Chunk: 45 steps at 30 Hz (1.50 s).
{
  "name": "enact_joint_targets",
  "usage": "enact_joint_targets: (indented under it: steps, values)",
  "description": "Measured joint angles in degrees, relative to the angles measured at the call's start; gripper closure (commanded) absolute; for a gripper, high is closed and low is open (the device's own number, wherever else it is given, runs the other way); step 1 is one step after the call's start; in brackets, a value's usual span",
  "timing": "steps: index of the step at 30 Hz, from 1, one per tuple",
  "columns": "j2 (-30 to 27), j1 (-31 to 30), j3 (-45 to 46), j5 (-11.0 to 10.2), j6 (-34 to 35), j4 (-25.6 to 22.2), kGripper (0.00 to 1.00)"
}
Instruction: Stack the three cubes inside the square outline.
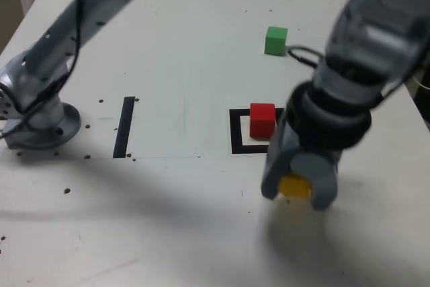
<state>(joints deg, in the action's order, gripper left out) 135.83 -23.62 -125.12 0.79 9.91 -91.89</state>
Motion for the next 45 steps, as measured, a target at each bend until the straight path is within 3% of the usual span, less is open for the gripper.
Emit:
enact_joint_targets:
  steps: [10, 19, 27, 38, 45]
  values:
    - [-12.94, 5.44, 12.98, -3.20, -1.63, 0.24, 0.72]
    - [-18.15, 11.91, 18.21, -4.78, -4.67, 0.97, 0.72]
    - [-17.88, 15.45, 18.72, -4.56, -5.99, 1.86, 0.72]
    - [-13.74, 17.77, 16.42, -1.09, -6.38, 2.08, 0.72]
    - [-11.70, 18.30, 15.47, -0.07, -7.12, 2.24, 0.72]
